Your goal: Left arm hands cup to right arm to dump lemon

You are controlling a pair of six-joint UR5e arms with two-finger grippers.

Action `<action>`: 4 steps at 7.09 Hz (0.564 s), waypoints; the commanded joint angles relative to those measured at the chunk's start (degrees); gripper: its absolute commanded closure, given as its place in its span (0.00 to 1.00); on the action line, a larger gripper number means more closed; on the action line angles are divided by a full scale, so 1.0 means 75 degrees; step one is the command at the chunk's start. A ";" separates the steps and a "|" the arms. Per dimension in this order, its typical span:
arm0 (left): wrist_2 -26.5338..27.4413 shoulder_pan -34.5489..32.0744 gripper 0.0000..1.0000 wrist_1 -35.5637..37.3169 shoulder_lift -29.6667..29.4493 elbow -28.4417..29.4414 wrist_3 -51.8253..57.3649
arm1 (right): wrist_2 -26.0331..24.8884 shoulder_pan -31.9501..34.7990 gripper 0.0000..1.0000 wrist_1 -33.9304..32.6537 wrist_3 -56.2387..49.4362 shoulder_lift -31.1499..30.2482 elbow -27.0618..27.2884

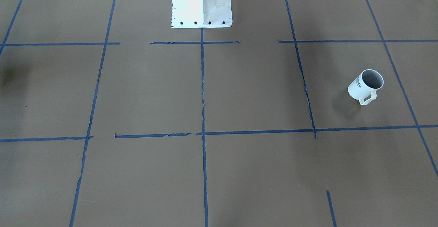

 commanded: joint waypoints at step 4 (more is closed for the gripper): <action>0.0006 -0.0090 0.00 -0.0056 0.0399 -0.0317 0.0069 | 0.0116 -0.0359 0.00 0.1367 0.1155 -0.0999 0.0075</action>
